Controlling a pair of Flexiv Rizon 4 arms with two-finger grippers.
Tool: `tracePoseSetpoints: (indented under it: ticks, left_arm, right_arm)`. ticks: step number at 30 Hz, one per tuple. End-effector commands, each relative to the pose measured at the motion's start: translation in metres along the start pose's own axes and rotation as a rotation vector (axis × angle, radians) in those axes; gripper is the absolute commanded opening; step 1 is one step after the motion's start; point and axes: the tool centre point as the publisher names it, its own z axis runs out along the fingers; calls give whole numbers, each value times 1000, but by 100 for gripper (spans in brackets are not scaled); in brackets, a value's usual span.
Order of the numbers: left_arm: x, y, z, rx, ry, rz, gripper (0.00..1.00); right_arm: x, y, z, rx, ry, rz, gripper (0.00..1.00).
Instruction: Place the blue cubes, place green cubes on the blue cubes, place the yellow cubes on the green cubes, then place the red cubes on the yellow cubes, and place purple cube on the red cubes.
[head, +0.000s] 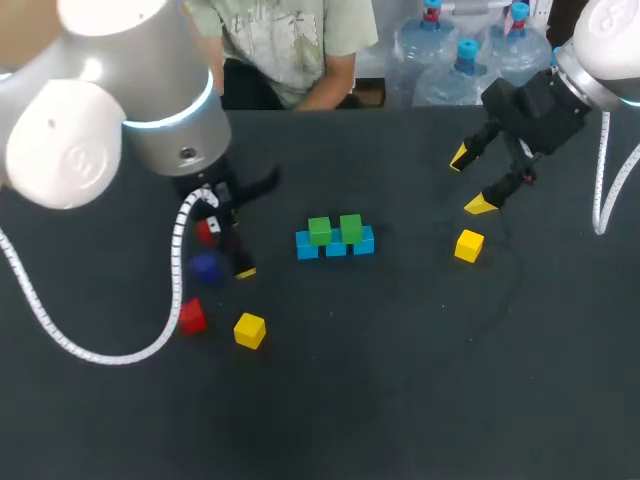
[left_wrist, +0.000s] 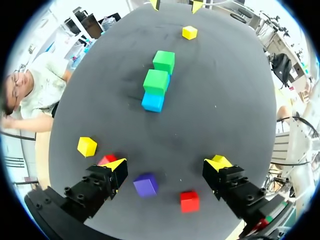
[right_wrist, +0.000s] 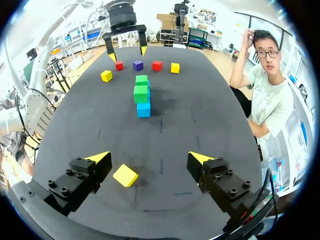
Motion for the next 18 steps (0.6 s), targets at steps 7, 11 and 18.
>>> tracePoseSetpoints:
  ticks: [7,11,18]
  left_arm:
    - [23,-10,-11,-13,-104,-5,100]
    - [23,-11,-12,-7,-115,12,100]
    - [14,-20,-10,41,-99,132,100]
  right_arm:
    - [0,1,0,3,-1,-1,100]
    - [0,1,0,3,-1,-1,100]
    - [0,1,0,3,-1,-1,100]
